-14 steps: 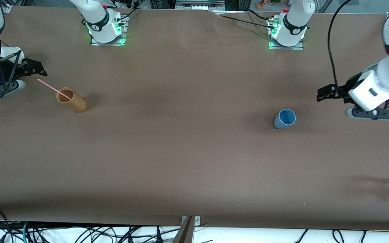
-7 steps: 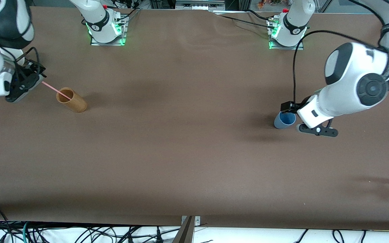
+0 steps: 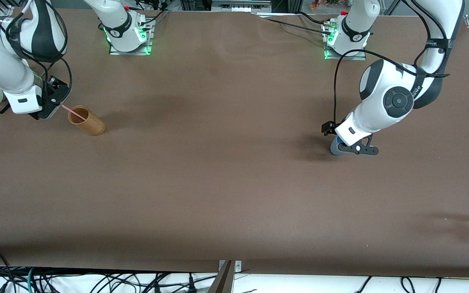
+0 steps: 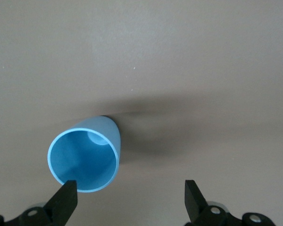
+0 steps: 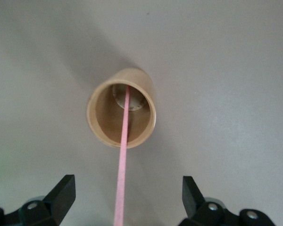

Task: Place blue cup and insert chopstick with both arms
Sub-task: 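Close the left gripper on the blue cup while the right gripper grasps the chopstick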

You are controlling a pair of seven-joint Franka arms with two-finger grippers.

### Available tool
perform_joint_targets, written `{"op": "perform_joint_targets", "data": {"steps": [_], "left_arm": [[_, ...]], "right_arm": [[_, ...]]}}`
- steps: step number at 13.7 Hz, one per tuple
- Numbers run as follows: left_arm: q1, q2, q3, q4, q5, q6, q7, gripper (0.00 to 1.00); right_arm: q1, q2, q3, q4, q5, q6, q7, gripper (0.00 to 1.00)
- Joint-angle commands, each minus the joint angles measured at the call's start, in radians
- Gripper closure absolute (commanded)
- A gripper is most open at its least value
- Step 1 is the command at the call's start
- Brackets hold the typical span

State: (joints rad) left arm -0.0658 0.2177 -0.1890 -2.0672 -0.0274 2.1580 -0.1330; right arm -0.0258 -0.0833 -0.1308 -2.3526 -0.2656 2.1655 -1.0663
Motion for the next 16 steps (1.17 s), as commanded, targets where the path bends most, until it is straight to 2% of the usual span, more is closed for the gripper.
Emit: {"op": "perform_joint_targets", "data": {"steps": [1,4,8,10,16], "left_arm": [[-0.006,-0.061,-0.001,-0.106,0.037,0.091,-0.023,0.0],[-0.006,-0.047,-0.001,-0.117,0.037,0.135,-0.025,0.0],[-0.008,-0.018,0.0,-0.139,0.052,0.198,-0.071,0.0],[-0.006,0.003,0.0,-0.139,0.07,0.22,-0.073,0.0],[-0.006,0.049,0.003,-0.155,0.073,0.273,-0.102,0.0]], "right_arm": [[-0.008,-0.01,-0.026,-0.059,-0.017,0.076,-0.05,0.02],[-0.008,0.033,-0.044,-0.059,-0.015,0.129,-0.087,0.2],[-0.008,0.039,-0.055,-0.059,-0.014,0.128,-0.093,0.46],[-0.006,0.036,-0.056,-0.06,-0.012,0.122,-0.093,0.48],[-0.006,0.03,-0.055,-0.062,-0.012,0.114,-0.093,0.66]]}}
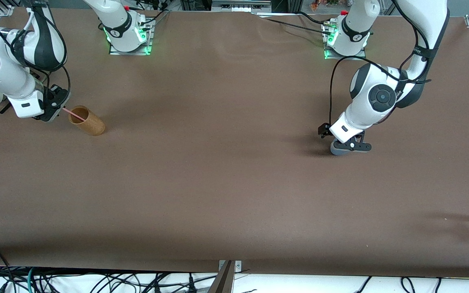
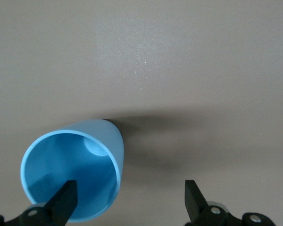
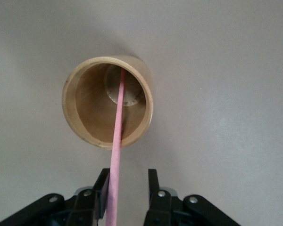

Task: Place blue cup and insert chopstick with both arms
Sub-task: 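Close the left gripper on the blue cup while the right gripper grasps the chopstick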

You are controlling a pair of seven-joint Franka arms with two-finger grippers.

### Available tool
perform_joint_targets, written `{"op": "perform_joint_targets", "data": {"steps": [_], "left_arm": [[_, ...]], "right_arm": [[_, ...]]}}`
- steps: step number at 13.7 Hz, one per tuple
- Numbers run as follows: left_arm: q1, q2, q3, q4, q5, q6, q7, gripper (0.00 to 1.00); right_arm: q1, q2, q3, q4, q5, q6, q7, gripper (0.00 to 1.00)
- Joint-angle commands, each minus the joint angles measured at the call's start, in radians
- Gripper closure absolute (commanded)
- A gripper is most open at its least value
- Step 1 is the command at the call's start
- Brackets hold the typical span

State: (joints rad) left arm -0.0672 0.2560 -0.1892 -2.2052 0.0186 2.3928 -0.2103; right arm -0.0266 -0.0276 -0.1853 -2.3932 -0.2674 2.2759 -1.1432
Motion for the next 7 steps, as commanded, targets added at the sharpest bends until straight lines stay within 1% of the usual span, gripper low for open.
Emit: {"op": "perform_joint_targets", "data": {"steps": [1,2,3,4,5,6,7], "left_arm": [[-0.005,0.023,0.005,-0.022,0.027,0.06,-0.024,0.0],[-0.003,0.032,0.008,-0.027,0.027,0.071,-0.024,0.05],[-0.002,0.034,0.01,-0.027,0.027,0.072,-0.024,0.22],[0.001,0.034,0.01,-0.027,0.027,0.072,-0.024,0.5],[0.003,0.035,0.01,-0.027,0.027,0.072,-0.023,0.75],[0.004,0.035,0.011,-0.027,0.027,0.072,-0.024,0.96],[0.007,0.034,0.011,-0.027,0.027,0.071,-0.024,1.0]], "right_arm": [[-0.006,-0.026,0.0,-0.021,-0.009,0.002,-0.016,0.73],[-0.006,-0.026,0.0,-0.021,-0.009,0.0,-0.016,0.78],[-0.006,-0.028,0.0,-0.021,-0.009,0.0,-0.016,0.85],[-0.006,-0.028,0.0,-0.02,-0.009,-0.001,-0.018,0.88],[-0.006,-0.029,0.001,-0.02,-0.009,-0.007,-0.02,0.95],[-0.006,-0.029,0.001,-0.02,-0.009,-0.009,-0.02,1.0],[-0.006,-0.029,0.001,-0.02,-0.007,-0.009,-0.02,1.0]]}}
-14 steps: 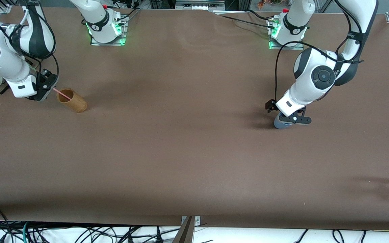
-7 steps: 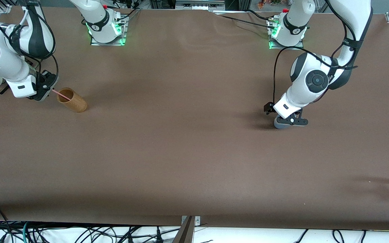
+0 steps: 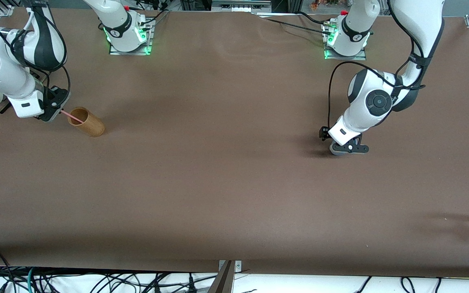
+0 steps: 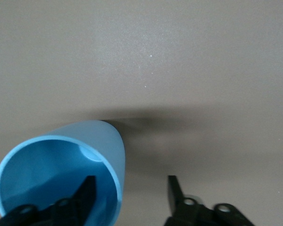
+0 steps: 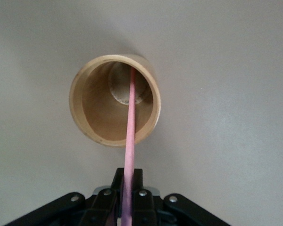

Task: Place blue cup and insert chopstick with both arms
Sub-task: 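Close the left gripper on the blue cup while the right gripper grasps the chopstick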

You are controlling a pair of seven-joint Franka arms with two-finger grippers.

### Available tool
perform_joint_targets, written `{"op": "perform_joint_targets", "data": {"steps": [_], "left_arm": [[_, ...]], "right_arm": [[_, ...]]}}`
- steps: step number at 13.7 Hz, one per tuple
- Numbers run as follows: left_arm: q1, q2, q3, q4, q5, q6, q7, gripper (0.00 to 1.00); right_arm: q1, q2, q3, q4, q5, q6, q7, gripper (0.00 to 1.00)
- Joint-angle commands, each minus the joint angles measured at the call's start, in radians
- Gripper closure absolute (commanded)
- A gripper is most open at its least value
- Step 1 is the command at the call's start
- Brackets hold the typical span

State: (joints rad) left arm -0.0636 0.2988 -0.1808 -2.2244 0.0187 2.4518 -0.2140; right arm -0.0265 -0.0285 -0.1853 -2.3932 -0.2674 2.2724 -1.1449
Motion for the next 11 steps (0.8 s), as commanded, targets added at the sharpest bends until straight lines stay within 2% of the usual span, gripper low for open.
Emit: {"op": "perform_joint_targets", "data": {"steps": [1,6,8,11], "left_arm": [[0.005,-0.009,0.004,-0.006,0.027,0.01,-0.021,1.0],[0.007,-0.012,0.006,0.02,0.027,-0.002,-0.021,1.0],[-0.002,-0.015,-0.003,0.084,0.014,-0.058,-0.024,1.0],[-0.071,0.017,-0.026,0.242,0.01,-0.184,-0.121,1.0]], "right_arm": [[-0.006,-0.03,0.001,-0.02,-0.007,-0.007,-0.018,1.0],[-0.003,-0.037,0.006,-0.012,-0.003,-0.034,-0.016,1.0],[-0.001,-0.048,0.029,0.005,-0.001,-0.069,-0.009,1.0],[0.0,-0.05,0.07,0.075,0.019,-0.177,0.017,1.0]]}}
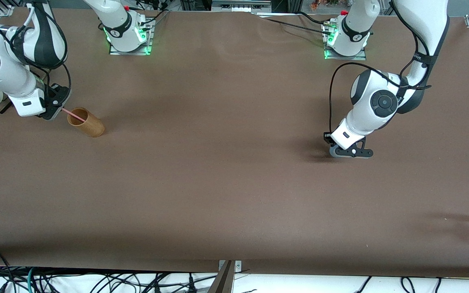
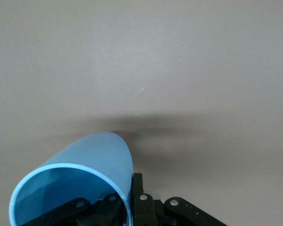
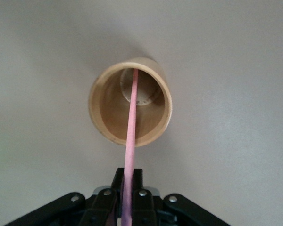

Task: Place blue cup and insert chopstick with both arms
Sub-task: 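Carry the blue cup to mid-table while the right gripper lifts the chopstick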

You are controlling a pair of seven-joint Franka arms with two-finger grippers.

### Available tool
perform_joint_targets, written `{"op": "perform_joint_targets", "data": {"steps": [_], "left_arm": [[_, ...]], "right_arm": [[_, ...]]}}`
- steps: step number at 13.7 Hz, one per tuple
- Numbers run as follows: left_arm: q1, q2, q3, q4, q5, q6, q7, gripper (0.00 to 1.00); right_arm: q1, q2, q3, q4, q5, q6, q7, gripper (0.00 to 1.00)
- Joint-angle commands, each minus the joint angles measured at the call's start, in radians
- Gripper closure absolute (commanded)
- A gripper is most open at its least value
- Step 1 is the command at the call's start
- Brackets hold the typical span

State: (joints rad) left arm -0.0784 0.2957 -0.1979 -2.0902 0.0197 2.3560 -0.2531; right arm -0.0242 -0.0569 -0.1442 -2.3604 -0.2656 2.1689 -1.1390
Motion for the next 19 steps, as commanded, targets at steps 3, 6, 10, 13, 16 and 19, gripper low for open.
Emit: {"op": "perform_joint_targets", "data": {"steps": [3,6,10,13,16,19], "left_arm": [[-0.203,0.098,-0.008,0.277,0.009,-0.188,-0.248,1.0],[-0.338,0.186,-0.006,0.415,0.013,-0.233,-0.469,1.0],[-0.484,0.337,0.0,0.603,0.017,-0.235,-0.682,1.0],[-0.535,0.43,0.006,0.68,0.023,-0.232,-0.784,1.0],[-0.57,0.488,0.024,0.717,0.025,-0.222,-0.834,1.0],[-0.598,0.523,0.052,0.75,0.025,-0.219,-0.864,1.0]], "right_arm": [[-0.002,-0.021,0.04,0.134,0.017,-0.197,0.028,1.0],[0.0,-0.017,0.052,0.315,0.019,-0.427,0.024,1.0],[0.015,-0.006,0.078,0.541,0.019,-0.627,0.037,1.0],[0.023,0.012,0.078,0.642,0.02,-0.714,0.151,1.0],[0.05,0.043,0.104,0.687,0.065,-0.736,0.295,1.0],[0.099,0.104,0.106,0.728,0.17,-0.753,0.469,1.0]]}}
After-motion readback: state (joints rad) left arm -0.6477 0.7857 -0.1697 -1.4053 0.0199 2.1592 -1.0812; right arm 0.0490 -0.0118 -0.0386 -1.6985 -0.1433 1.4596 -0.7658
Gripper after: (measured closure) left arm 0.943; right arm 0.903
